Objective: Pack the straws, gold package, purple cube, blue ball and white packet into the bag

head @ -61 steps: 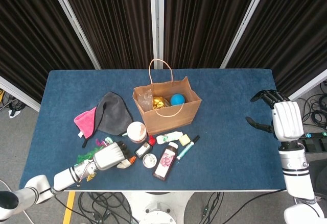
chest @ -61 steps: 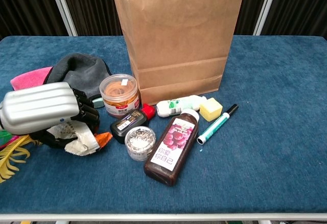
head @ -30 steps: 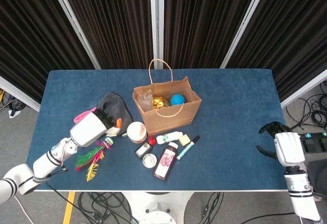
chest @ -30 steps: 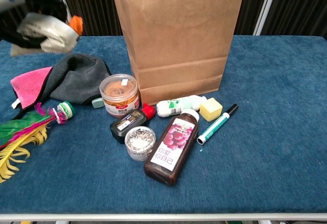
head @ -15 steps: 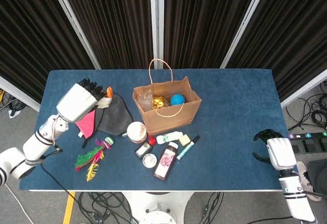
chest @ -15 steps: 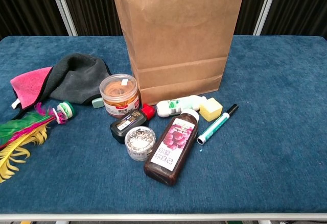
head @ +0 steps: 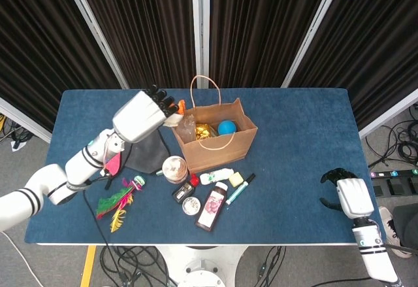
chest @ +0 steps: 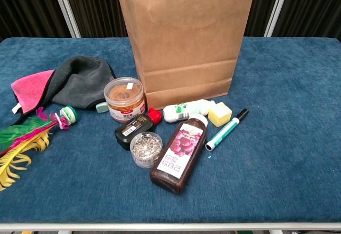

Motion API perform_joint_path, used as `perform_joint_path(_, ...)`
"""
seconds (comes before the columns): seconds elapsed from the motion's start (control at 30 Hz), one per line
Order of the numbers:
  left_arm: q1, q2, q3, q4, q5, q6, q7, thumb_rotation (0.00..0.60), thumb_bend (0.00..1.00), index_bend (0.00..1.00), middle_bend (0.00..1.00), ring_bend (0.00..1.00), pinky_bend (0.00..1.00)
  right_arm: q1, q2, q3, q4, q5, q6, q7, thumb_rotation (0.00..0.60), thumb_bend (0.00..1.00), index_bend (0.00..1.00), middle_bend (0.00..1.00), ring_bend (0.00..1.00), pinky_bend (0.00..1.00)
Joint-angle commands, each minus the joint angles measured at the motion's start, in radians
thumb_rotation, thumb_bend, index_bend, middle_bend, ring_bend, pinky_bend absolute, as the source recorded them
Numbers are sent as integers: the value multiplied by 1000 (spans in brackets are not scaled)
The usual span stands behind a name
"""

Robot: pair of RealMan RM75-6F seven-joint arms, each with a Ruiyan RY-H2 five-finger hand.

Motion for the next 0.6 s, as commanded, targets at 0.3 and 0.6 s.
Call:
perform_joint_path(0.3, -144, -157, -26, 108, 27, -34, -35, 600, 476, 697, 712, 598, 580, 2, -20, 13, 58, 22, -23, 43, 600, 8, 469, 418, 279, 392)
perform_joint_path(0.6, -199, -240, -6, 212, 19, -53, -80, 600, 457, 611, 640, 529, 532, -1, -32, 23, 94, 32, -28, 90, 600, 8, 468, 418, 279, 392)
